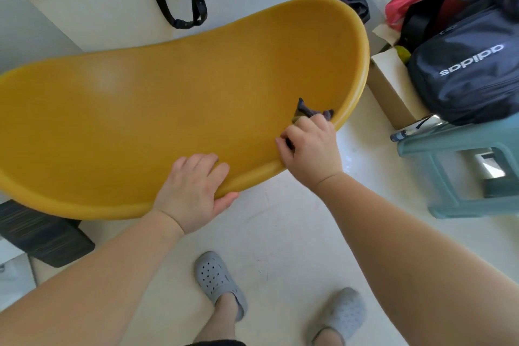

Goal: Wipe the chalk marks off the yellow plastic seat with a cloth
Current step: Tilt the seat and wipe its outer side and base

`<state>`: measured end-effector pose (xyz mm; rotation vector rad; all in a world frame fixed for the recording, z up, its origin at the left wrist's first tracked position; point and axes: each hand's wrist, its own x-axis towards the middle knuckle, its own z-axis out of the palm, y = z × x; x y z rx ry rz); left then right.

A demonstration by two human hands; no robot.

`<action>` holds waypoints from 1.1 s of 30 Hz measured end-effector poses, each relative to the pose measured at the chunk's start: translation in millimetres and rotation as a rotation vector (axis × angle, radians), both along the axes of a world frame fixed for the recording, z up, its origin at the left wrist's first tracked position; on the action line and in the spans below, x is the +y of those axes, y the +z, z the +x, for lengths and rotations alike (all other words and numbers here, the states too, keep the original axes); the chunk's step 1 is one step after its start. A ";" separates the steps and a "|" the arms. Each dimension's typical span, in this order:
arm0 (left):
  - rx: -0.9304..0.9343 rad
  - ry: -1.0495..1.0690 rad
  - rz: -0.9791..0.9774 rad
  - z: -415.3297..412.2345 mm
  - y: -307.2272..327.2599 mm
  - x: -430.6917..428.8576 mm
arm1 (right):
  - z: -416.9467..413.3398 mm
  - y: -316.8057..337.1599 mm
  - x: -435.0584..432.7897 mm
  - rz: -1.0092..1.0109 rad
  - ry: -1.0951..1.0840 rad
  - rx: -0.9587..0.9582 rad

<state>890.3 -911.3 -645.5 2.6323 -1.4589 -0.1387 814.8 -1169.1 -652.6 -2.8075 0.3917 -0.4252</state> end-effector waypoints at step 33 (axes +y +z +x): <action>0.931 0.622 -0.273 -133.1 -127.2 -291.5 | -165.3 -177.1 -202.3 0.927 -0.033 0.504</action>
